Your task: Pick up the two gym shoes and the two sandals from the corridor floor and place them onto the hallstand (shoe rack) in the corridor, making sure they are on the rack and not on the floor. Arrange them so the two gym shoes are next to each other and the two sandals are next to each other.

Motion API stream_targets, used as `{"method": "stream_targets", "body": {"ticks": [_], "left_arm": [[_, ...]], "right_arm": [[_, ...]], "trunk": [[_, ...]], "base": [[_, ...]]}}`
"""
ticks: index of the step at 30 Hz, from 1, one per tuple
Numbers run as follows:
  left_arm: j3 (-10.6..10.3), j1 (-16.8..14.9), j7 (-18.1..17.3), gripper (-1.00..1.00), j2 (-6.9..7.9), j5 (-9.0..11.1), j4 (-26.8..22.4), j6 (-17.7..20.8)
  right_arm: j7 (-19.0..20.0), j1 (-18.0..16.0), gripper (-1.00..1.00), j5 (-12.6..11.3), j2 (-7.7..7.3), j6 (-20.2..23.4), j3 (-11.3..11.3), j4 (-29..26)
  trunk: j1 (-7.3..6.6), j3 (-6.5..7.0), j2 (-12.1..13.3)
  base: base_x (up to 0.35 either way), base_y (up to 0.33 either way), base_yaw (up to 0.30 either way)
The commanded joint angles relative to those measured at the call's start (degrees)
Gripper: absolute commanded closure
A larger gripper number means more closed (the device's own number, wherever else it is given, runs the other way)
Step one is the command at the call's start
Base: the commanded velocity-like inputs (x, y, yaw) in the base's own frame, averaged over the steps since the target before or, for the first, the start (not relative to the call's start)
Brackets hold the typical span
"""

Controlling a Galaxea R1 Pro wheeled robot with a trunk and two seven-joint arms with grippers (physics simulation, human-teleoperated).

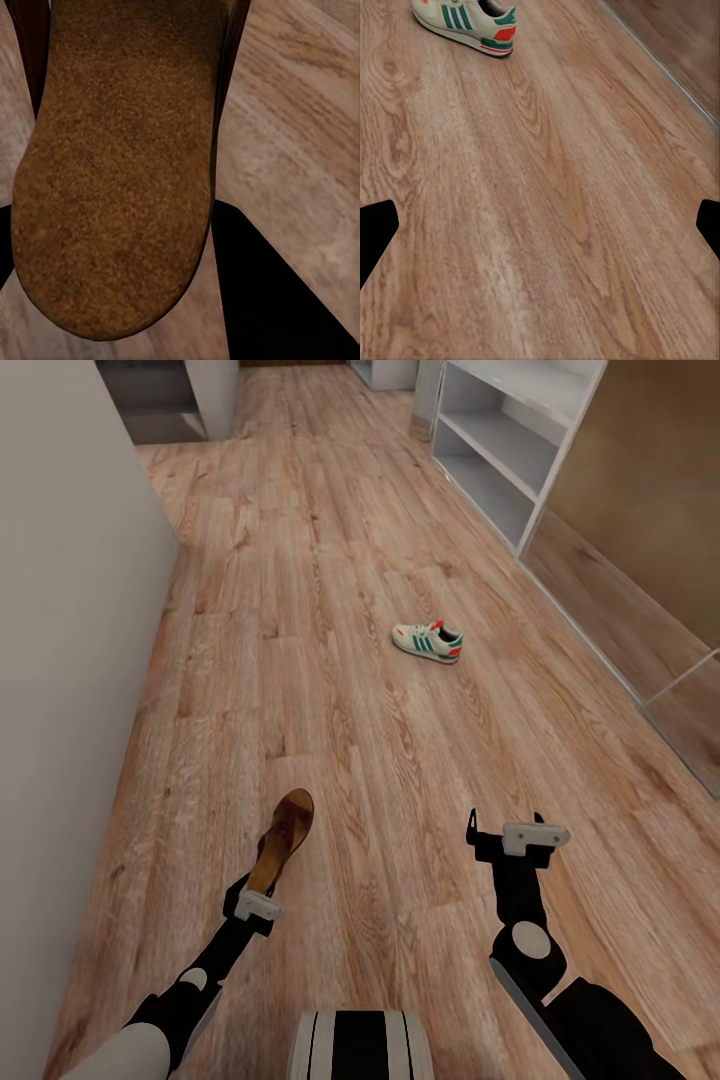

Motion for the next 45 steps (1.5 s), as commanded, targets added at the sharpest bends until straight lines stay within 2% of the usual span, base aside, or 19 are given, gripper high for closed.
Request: {"method": "stream_targets", "body": {"ticks": [1,14,26,45], "left_arm": [[0.5,0.0,-0.5,1.0,-0.04,-0.4,0.0,-0.2],[0.5,0.0,-0.5,1.0,-0.07,-0.4,0.0,-0.2],[0.5,0.0,-0.5,1.0,-0.07,-0.4,0.0,-0.2],[0.5,0.0,-0.5,1.0,-0.13,-0.4,0.0,-0.2]], "right_arm": [[-0.4,-0.1,-1.0,0.0,-0.06,0.4,0.2,-0.1],[-0.5,-0.1,-1.0,0.8,0.0,0.4,0.2,-0.1],[-2.2,-0.1,-1.0,0.9,0.02,0.3,0.2,0.0],[-2.5,-0.1,-1.0,0.9,0.0,0.2,0.2,0.1]], "trunk": [[-0.01,0.04,0.0],[-0.01,0.36,0.0],[-0.01,0.4,0.0],[-0.01,0.41,0.0]], "base": [[0.0,0.0,0.0],[0.0,0.0,0.0],[0.0,0.0,0.0],[0.0,0.0,0.0]]}}
